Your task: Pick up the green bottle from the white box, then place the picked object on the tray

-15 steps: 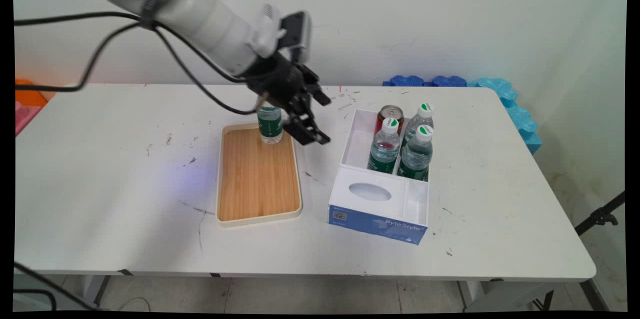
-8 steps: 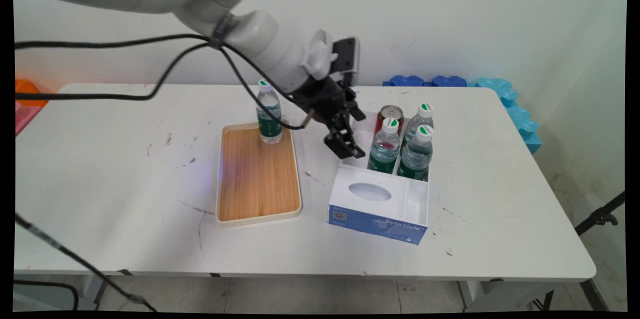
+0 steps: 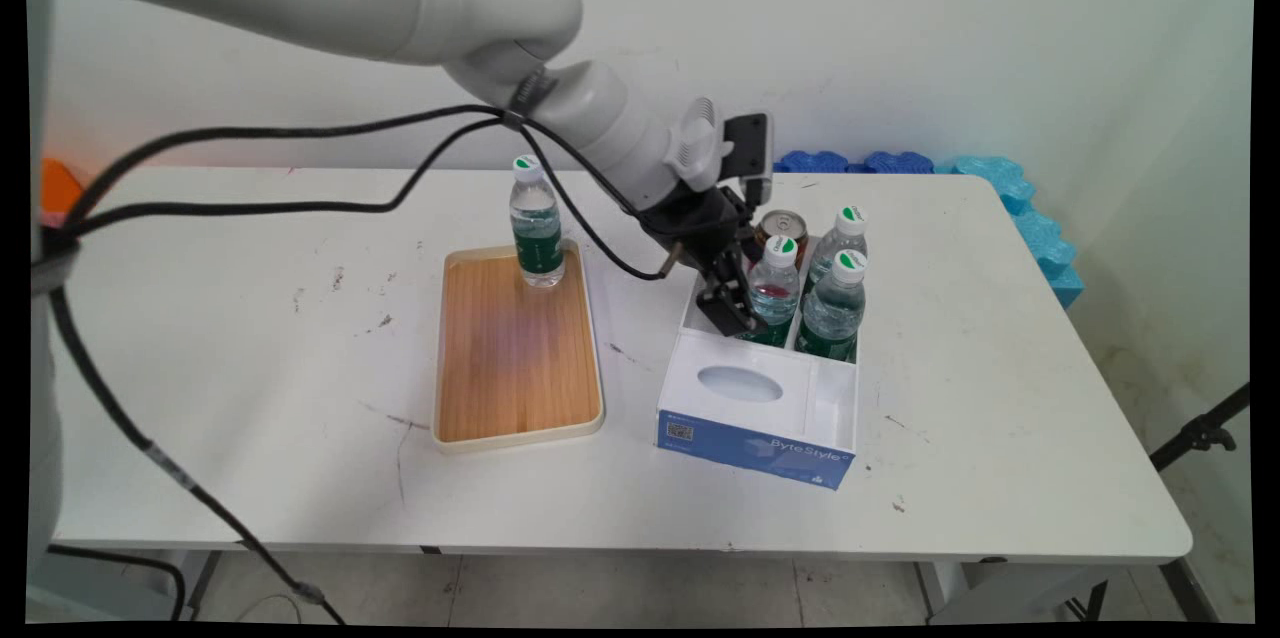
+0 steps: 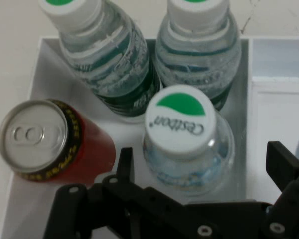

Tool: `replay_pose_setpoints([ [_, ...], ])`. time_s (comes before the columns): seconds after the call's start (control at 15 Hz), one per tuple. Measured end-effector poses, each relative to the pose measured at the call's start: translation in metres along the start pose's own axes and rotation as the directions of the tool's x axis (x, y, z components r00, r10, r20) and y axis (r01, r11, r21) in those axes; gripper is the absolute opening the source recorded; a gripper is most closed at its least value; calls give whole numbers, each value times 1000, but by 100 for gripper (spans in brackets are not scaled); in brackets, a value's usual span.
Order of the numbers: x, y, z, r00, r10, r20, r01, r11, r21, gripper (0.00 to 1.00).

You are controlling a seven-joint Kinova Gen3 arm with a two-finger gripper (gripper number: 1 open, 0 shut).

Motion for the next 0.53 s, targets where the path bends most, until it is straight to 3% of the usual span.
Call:
replay_pose_setpoints([
  [0.07,1,-1,5,1000,1,1,-1,1000,-1,100],
  [0.13,2,-3,10,1000,1,2,-1,1000,-2,0],
  [0.53,3,-9,26,1000,1,17,-1,1000,2,0],
])
